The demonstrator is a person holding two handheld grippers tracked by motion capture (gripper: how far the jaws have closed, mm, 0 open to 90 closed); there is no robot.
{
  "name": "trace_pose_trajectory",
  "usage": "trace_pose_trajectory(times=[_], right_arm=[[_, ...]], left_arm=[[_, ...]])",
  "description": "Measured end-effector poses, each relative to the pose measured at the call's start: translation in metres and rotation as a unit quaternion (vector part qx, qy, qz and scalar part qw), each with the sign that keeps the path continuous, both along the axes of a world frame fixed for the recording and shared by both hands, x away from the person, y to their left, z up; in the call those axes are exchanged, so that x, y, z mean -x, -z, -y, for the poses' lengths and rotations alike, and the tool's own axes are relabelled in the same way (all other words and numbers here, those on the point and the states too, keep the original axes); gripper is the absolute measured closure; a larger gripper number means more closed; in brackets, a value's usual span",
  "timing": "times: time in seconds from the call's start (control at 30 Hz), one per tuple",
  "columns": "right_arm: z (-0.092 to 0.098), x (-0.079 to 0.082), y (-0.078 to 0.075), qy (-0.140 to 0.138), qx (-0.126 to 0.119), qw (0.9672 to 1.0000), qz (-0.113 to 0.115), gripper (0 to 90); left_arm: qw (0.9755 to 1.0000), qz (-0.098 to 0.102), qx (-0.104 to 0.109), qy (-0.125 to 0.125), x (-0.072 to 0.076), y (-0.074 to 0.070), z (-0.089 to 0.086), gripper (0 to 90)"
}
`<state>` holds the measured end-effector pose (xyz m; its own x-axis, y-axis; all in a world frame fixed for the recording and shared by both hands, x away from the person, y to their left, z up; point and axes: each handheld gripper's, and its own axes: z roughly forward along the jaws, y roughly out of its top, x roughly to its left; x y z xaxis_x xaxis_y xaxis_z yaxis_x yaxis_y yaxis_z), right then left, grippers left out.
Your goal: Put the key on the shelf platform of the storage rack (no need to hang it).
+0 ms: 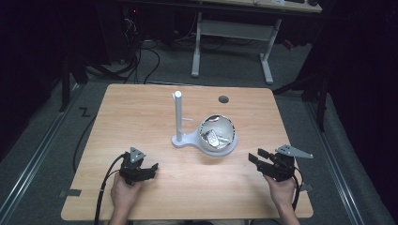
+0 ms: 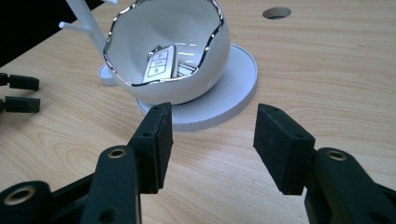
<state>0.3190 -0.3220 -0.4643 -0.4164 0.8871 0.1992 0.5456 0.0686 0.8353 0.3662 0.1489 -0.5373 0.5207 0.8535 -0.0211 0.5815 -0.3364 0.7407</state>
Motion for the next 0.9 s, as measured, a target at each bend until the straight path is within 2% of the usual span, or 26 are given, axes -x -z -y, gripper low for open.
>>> trace_pose_trajectory(times=[0.3, 0.57, 0.9], right_arm=[[-0.002, -0.002, 0.014, 0.005, 0.007, 0.9999, -0.011, 47.2], [-0.007, -0.005, 0.033, 0.010, 0.044, 0.9984, -0.034, 45.7], [-0.010, -0.010, 0.047, 0.019, 0.061, 0.9968, -0.049, 45.6]], left_arm=[[1.0000, 0.000, 0.000, 0.000, 0.000, 0.000, 0.000, 24.1], [1.0000, 0.000, 0.000, 0.000, 0.000, 0.000, 0.000, 24.1], [1.0000, 0.000, 0.000, 0.000, 0.000, 0.000, 0.000, 24.2]])
